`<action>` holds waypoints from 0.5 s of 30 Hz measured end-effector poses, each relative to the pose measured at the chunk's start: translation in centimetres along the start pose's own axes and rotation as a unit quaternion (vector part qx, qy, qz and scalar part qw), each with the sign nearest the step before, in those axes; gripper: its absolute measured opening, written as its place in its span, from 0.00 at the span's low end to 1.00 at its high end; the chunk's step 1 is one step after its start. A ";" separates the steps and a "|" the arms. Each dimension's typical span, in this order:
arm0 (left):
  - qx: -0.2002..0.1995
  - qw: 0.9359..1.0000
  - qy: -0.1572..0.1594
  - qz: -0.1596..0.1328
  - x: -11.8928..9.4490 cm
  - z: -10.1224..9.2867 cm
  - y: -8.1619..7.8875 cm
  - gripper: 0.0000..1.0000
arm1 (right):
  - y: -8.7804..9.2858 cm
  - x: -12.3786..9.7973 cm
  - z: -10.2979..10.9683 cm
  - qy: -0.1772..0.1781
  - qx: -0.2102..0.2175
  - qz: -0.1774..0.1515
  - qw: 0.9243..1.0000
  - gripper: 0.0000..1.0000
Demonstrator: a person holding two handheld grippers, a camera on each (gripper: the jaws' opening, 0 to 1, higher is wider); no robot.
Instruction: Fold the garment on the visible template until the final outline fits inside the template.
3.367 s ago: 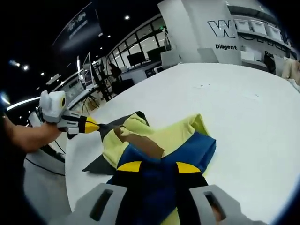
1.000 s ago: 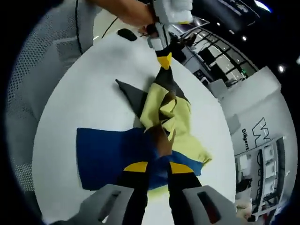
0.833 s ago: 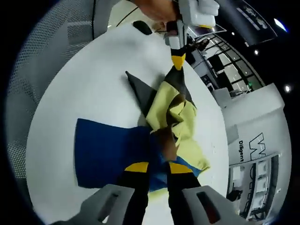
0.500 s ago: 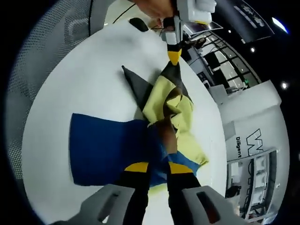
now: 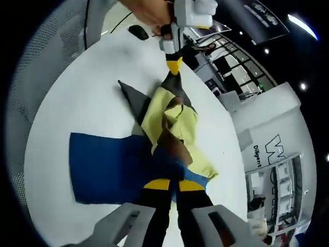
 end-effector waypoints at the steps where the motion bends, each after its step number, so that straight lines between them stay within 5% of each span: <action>1: 0.001 1.000 -0.001 -0.007 -0.2 0.0 -0.2 0.00 | 0.2 -0.3 -0.4 0.009 0.024 -0.001 1.000 0.00; 7: 0.011 0.998 -0.001 -0.055 -0.8 -0.1 -1.8 0.00 | 1.2 -1.4 -2.2 0.034 0.123 -0.018 0.992 0.00; 12: 0.023 0.996 0.001 -0.086 -1.1 -0.2 -2.8 0.00 | 1.8 -2.4 -3.8 0.045 0.228 -0.042 0.972 0.00; 15: 0.023 0.995 0.004 -0.097 -1.3 -0.2 -3.5 0.00 | 1.5 -2.8 -4.8 0.054 0.246 -0.055 0.966 0.00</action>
Point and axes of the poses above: the point that each gripper's makers call its tool centre point, and the gripper's own axes: x roughly forward along the fingers, z roughly to its left, y roughly out of its underside, the point moved 9 cm from there along -x, roughly backward along the fingers, and after that the axes turned 3 degrees about -z, right-handed, at the moved point
